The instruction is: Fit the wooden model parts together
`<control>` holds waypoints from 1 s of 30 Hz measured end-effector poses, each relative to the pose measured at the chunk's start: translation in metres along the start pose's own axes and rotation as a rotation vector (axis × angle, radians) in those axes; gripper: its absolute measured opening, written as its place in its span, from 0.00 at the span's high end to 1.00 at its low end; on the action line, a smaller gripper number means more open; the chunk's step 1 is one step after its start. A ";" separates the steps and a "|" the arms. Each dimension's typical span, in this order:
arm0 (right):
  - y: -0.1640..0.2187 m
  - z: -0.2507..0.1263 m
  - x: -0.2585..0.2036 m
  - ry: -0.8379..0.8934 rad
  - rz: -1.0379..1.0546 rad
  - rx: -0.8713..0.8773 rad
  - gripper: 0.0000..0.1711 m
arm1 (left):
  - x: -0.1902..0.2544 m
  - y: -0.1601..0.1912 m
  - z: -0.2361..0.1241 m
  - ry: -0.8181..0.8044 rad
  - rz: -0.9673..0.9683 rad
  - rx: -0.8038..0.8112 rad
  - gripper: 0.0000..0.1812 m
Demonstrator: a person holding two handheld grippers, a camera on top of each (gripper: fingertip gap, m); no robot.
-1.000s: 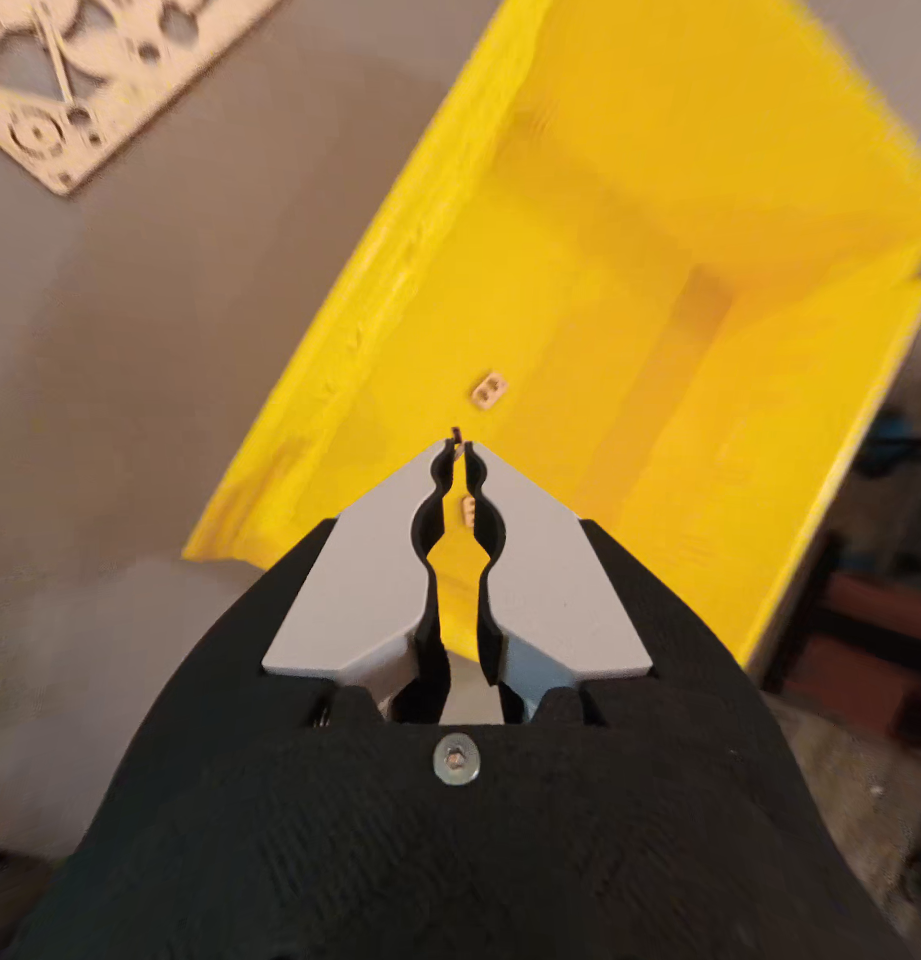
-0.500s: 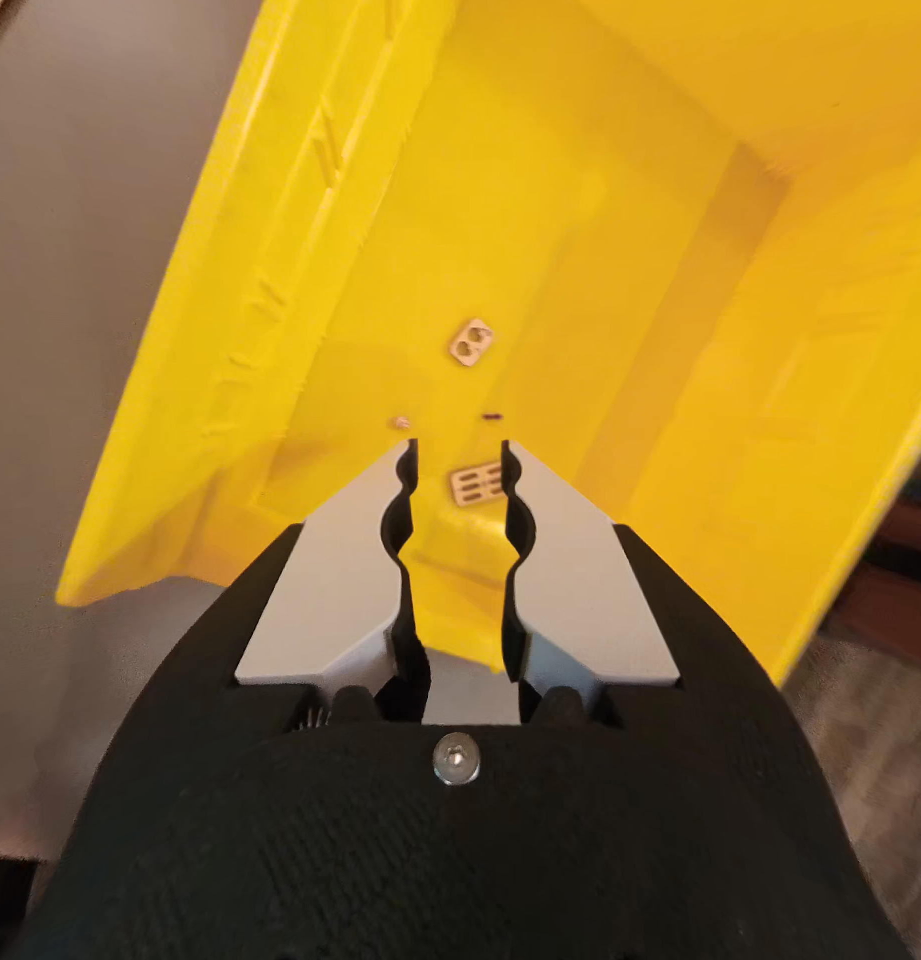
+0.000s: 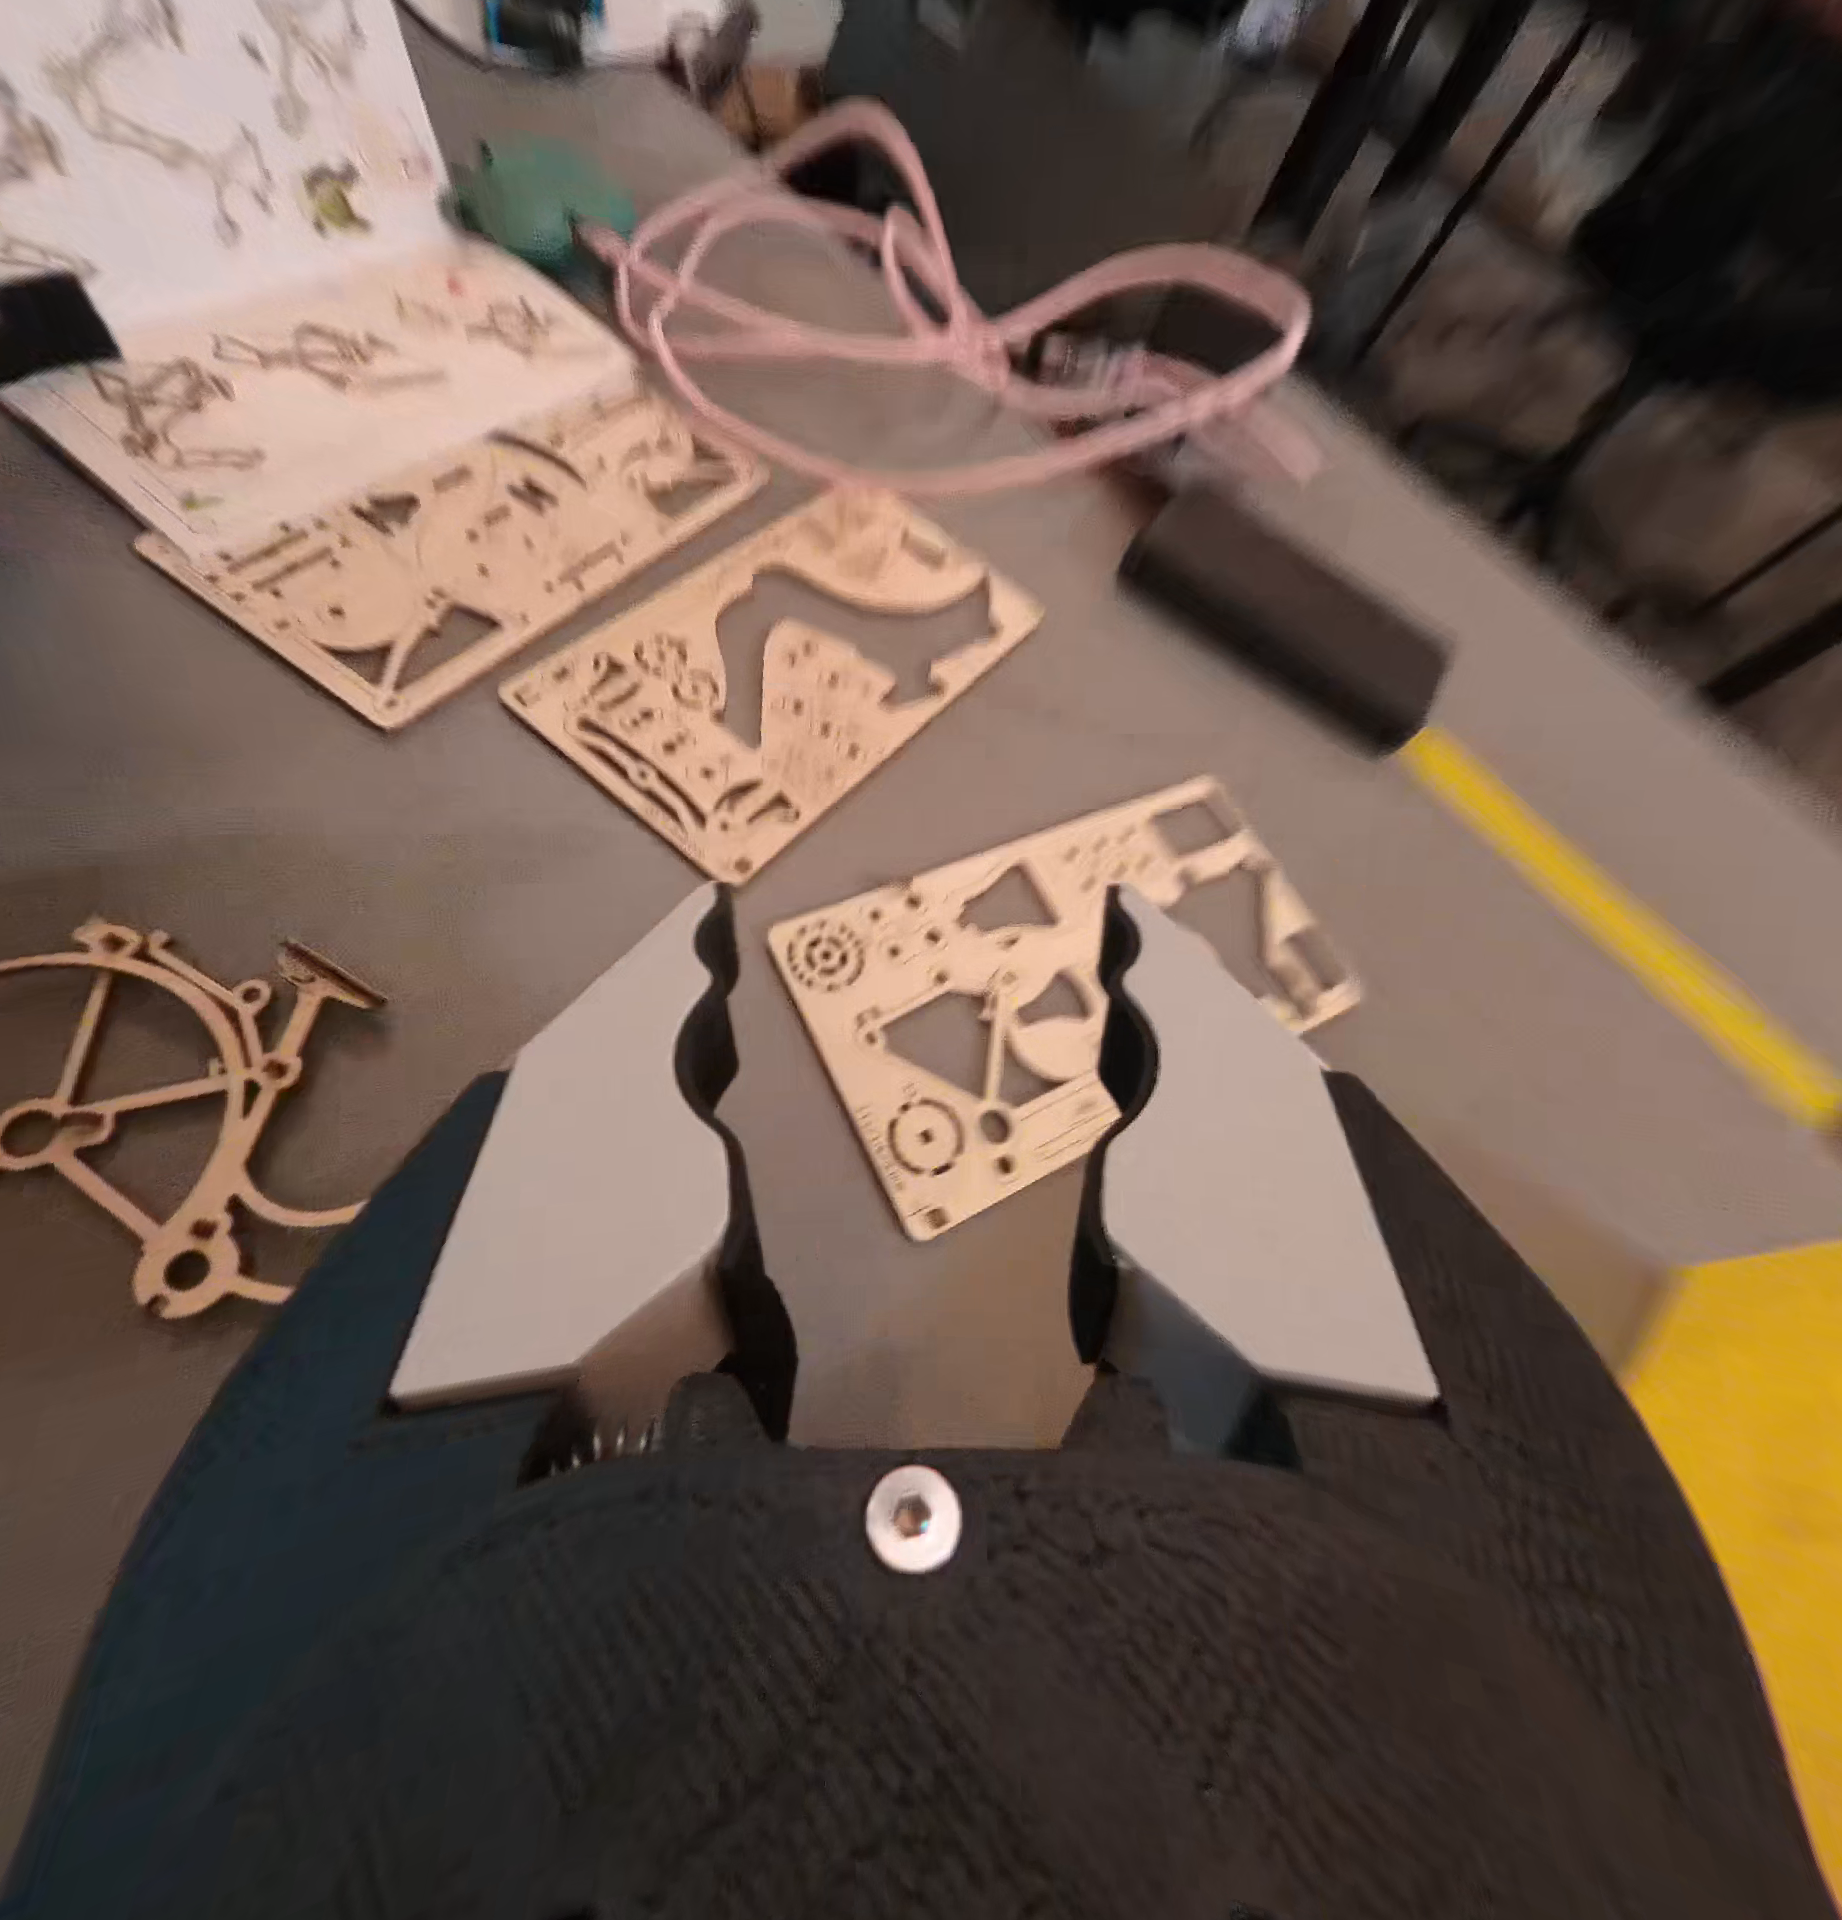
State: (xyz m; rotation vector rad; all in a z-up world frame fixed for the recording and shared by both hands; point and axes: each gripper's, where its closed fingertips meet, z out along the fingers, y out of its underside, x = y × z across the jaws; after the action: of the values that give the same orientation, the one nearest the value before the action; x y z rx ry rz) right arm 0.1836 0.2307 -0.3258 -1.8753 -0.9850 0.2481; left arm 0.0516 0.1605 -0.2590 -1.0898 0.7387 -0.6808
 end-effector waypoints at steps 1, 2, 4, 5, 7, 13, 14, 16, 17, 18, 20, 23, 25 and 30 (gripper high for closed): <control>0.014 0.011 0.000 -0.033 0.076 -0.038 0.53 | 0.001 0.001 0.001 0.005 0.002 -0.003 1.00; 0.026 0.019 0.002 -0.058 0.157 -0.077 0.45 | 0.003 0.001 0.002 0.011 0.006 -0.008 1.00; 0.041 0.032 0.004 -0.082 0.303 -0.124 0.29 | 0.006 0.002 0.003 0.021 0.019 -0.009 1.00; 0.044 0.036 0.006 -0.066 0.346 -0.128 0.23 | 0.007 0.002 0.004 0.027 0.026 -0.011 1.00; 0.049 0.040 0.009 -0.015 0.359 -0.128 0.18 | 0.009 0.002 0.004 0.031 0.037 -0.013 1.00; 0.063 0.051 0.009 0.079 0.331 -0.229 0.17 | 0.011 0.002 0.005 0.041 0.042 -0.016 1.00; 0.064 0.051 0.010 0.078 0.345 -0.240 0.18 | 0.012 0.002 0.005 0.042 0.044 -0.016 1.00; 0.067 0.046 0.013 0.074 0.352 -0.272 0.23 | 0.013 0.002 0.005 0.045 0.051 -0.015 1.00; 0.070 0.041 0.018 0.081 0.354 -0.293 0.27 | 0.013 0.002 0.005 0.047 0.054 -0.016 1.00; 0.074 0.036 0.026 0.106 0.358 -0.311 0.28 | 0.014 0.002 0.005 0.049 0.059 -0.016 1.00; 0.077 0.025 0.039 0.130 0.377 -0.321 0.34 | 0.016 0.002 0.006 0.056 0.065 -0.016 1.00; 0.064 0.021 0.053 0.106 0.484 -0.248 0.49 | 0.018 0.002 0.006 0.063 0.076 -0.018 1.00; 0.066 0.023 0.063 0.109 0.536 -0.267 0.52 | 0.018 0.002 0.006 0.063 0.078 -0.018 1.00; 0.067 0.029 0.055 0.038 0.564 -0.349 0.59 | 0.016 0.001 0.005 0.057 0.072 -0.014 1.00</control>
State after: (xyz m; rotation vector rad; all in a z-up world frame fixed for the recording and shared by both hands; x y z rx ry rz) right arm 0.2389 0.2753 -0.3832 -2.4485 -0.4707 0.3874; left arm 0.0652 0.1511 -0.2616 -1.0555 0.8290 -0.6487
